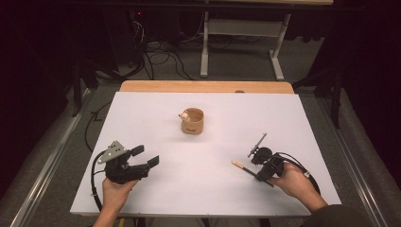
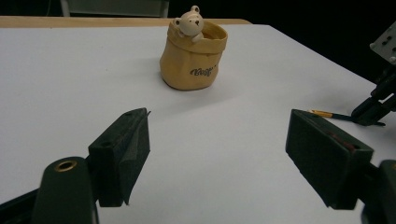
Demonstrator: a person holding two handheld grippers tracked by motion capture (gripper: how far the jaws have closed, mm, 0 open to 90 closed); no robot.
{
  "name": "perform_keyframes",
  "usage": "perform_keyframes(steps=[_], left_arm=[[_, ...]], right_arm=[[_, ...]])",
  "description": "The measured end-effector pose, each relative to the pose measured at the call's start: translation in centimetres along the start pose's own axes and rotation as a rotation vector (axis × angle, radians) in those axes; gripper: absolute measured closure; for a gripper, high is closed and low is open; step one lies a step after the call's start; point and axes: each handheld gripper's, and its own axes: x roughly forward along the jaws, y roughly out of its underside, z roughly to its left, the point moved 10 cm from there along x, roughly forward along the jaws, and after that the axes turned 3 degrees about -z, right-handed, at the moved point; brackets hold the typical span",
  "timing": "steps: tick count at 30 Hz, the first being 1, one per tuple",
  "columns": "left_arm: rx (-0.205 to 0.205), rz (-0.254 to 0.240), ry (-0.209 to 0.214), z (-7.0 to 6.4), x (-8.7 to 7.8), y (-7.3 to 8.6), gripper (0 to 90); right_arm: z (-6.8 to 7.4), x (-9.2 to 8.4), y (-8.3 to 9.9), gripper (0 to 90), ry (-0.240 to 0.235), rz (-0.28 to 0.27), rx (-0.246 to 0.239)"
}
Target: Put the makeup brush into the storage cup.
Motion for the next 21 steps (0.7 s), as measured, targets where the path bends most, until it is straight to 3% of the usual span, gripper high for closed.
perform_keyframes(steps=[3, 5, 6, 8, 21], left_arm=[[0.0, -0.001, -0.001, 0.01, -0.02, -0.01, 22.2], [0.0, -0.001, -0.001, 0.01, -0.04, 0.0, 22.2], [0.0, -0.001, -0.001, 0.01, -0.03, 0.0, 22.2], [-0.001, 0.001, 0.0, 0.0, 0.0, 0.01, 22.2], [0.0, 0.0, 0.002, -0.05, 0.01, 0.01, 22.2]], right_arm=[[0.15, -0.03, 0.0, 83.6, 0.002, 0.006, 0.022], [-0.02, 0.02, 0.01, 84.2, 0.005, 0.003, 0.004], [0.14, -0.01, 0.0, 84.5, 0.006, 0.006, 0.022], [-0.02, 0.03, 0.03, 85.0, 0.005, 0.004, 0.008], [0.05, 0.06, 0.01, 85.5, 0.002, 0.003, 0.023]])
